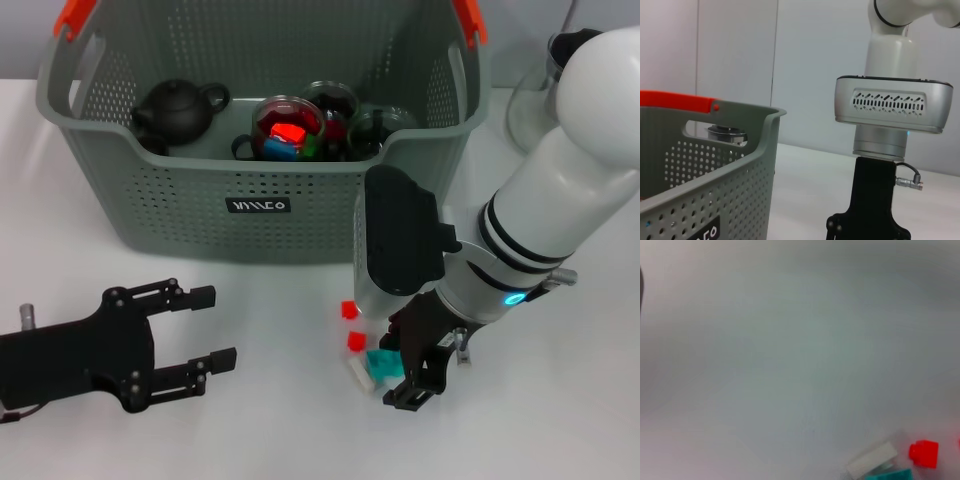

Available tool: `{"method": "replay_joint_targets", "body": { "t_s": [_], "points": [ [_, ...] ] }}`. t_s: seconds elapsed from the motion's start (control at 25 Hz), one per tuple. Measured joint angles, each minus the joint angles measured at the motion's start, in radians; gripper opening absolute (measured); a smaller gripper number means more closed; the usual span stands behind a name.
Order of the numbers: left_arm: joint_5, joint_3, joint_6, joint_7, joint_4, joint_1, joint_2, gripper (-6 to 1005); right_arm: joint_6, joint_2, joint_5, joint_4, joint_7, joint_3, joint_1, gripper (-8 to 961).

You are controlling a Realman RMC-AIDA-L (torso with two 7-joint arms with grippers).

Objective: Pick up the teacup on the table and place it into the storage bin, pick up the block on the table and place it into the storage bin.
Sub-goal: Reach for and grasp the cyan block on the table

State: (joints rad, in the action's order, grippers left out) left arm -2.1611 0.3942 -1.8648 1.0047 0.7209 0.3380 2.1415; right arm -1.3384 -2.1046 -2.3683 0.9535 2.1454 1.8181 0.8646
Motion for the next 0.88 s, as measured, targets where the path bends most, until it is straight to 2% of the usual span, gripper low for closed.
{"method": "replay_joint_targets", "body": {
  "t_s": [0.88],
  "points": [
    [0.0,-0.011,0.005,0.0,0.0,0.006,0.0,702,0.01,0.003,-0.005,0.005,0.0,-0.016,-0.004,684]
  ]
}}
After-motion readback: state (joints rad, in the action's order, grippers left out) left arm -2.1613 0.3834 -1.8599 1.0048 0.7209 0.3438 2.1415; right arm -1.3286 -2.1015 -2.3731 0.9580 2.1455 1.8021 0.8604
